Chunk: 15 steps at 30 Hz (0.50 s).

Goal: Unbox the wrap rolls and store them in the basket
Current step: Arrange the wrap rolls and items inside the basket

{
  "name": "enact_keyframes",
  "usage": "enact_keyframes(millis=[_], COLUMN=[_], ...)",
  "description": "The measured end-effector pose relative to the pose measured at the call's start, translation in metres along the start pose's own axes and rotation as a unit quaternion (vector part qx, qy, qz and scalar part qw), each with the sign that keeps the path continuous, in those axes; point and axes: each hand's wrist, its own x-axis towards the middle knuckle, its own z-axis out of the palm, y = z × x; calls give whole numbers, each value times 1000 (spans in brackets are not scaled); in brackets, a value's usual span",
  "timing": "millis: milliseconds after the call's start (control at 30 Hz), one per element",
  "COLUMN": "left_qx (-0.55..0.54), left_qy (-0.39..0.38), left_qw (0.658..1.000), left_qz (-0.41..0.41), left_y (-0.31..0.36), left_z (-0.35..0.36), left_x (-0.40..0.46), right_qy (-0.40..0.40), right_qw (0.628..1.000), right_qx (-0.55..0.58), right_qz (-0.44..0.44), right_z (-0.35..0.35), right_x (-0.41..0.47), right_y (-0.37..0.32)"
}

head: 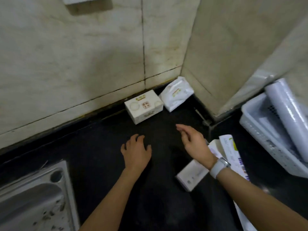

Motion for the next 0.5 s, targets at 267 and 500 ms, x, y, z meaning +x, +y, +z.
enact_keyframes(millis=[267,500], left_qx=[-88,-18], left_qy=[-40,-73], left_qw=[965,917], left_qz=[245,392], left_y=[176,309], left_z=[54,115], left_x=[-48,-64], right_qy=[153,255], right_qw=[981,946], right_qx=[-6,-51], right_qz=[118,192], right_z=[-151,-261], right_x=[-104,-145], right_y=[80,154])
